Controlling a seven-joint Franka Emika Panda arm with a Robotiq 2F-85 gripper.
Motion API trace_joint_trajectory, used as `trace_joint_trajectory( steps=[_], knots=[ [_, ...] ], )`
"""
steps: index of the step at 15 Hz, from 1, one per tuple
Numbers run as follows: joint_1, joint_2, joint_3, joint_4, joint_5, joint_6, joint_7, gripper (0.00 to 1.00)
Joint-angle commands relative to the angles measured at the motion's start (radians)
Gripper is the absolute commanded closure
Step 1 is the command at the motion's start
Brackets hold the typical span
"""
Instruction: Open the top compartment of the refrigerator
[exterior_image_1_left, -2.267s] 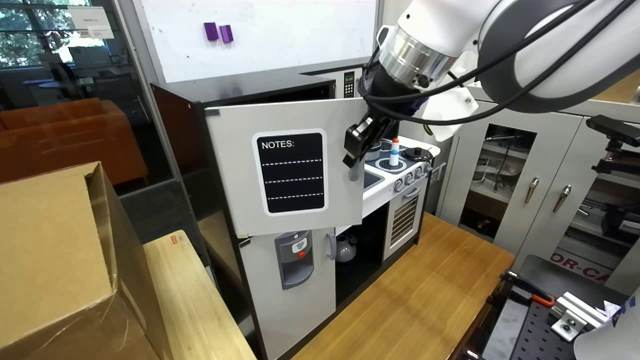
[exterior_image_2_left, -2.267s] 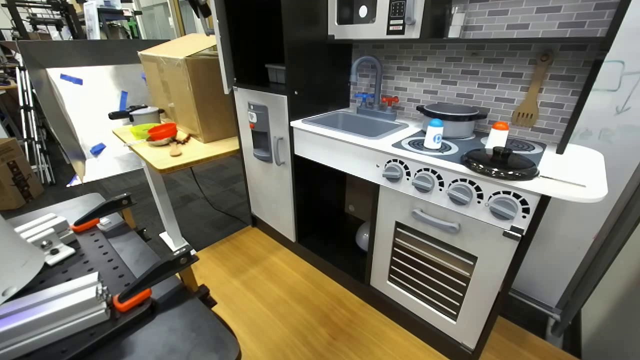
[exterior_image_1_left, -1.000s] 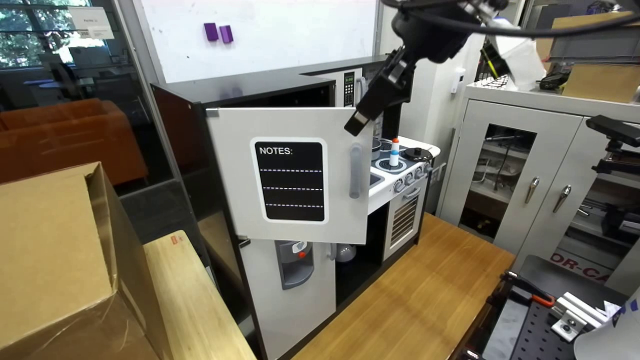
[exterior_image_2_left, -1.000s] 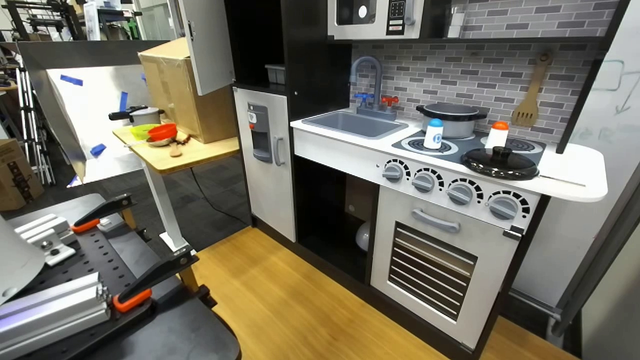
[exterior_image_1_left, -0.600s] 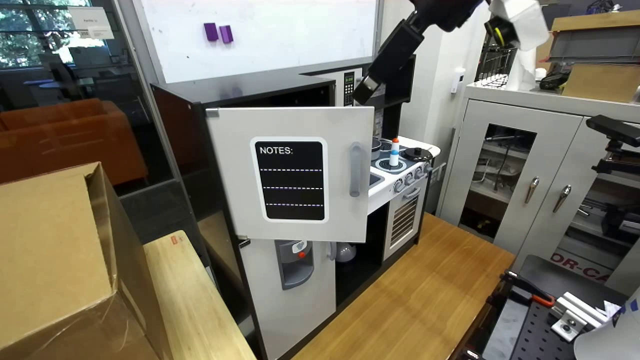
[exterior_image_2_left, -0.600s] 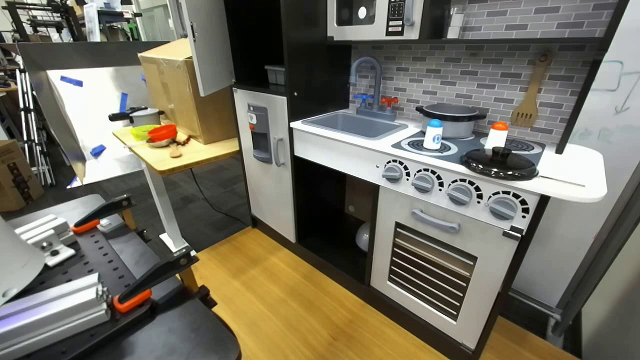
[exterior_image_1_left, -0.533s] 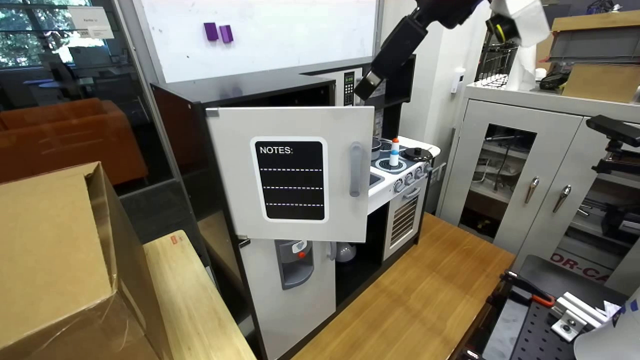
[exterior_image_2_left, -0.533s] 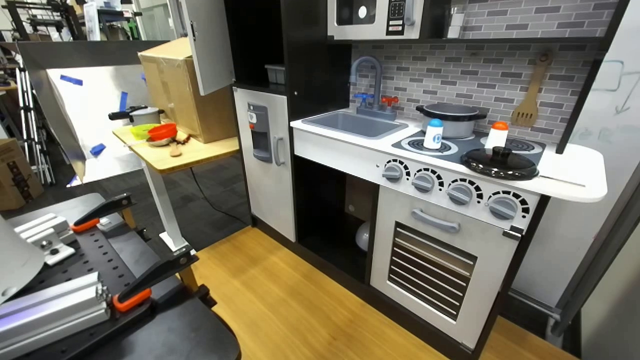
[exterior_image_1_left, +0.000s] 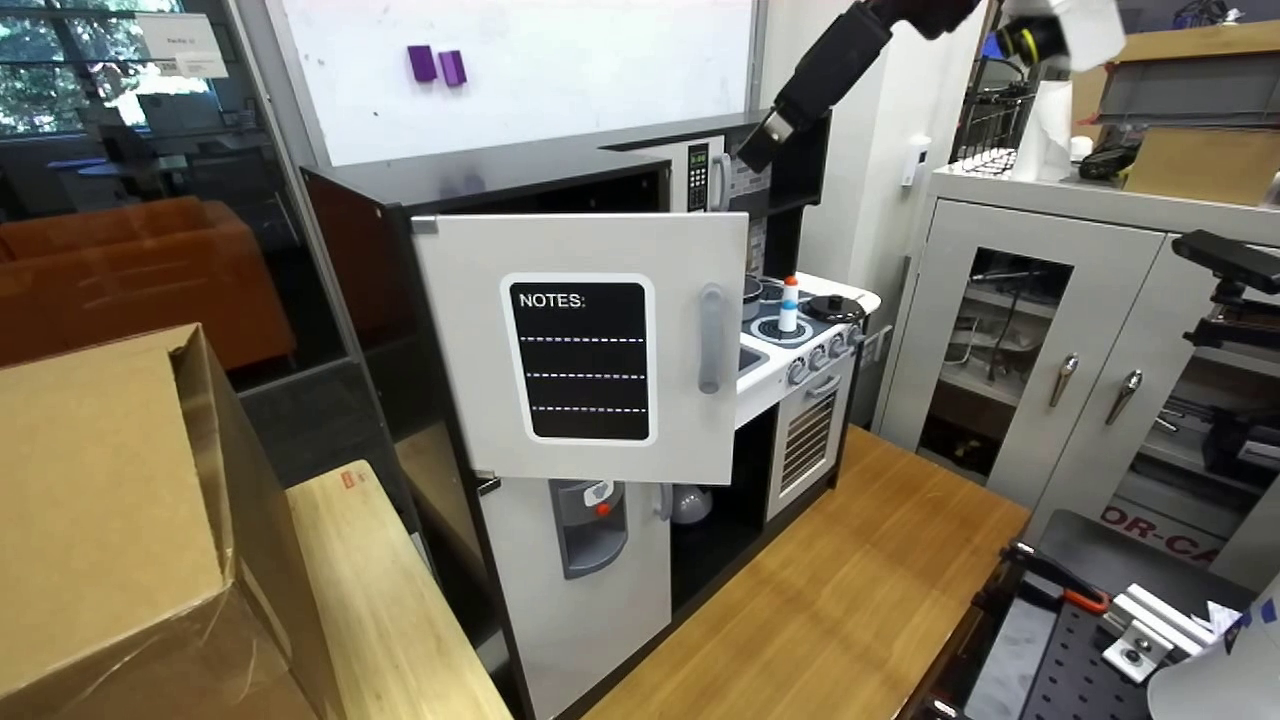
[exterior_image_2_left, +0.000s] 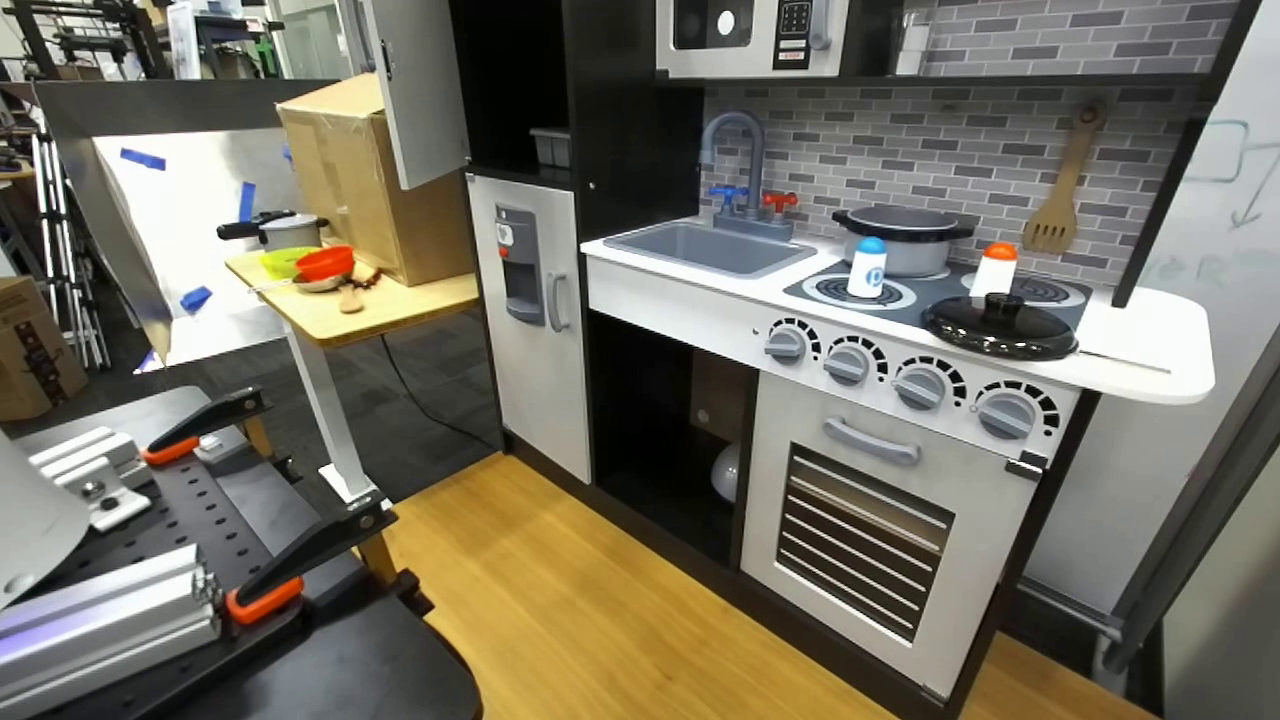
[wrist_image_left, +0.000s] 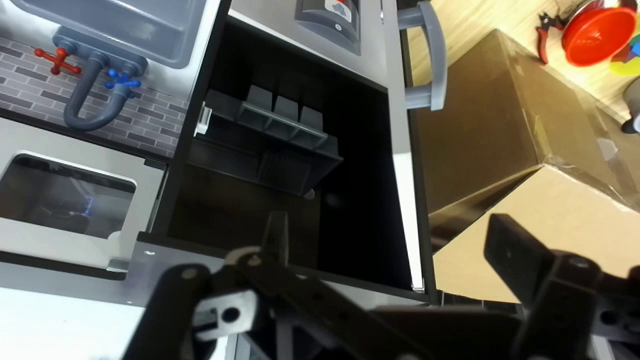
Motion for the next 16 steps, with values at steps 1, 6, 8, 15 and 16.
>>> trace_joint_trajectory(
  steps=[1,6,8,15,16],
  knots=[
    [-0.012,0.0,0.011,0.002,0.015,-0.003,-0.01,0.0],
    [-0.012,0.0,0.01,0.002,0.015,-0.003,-0.01,0.0],
    [-0.012,0.0,0.01,0.002,0.015,-0.003,-0.01,0.0],
    [-0.056,0.014,0.042,0.01,-0.031,-0.02,0.009,0.0],
    [-0.08,0.014,0.054,0.01,-0.058,-0.032,0.018,0.0]
  ],
)
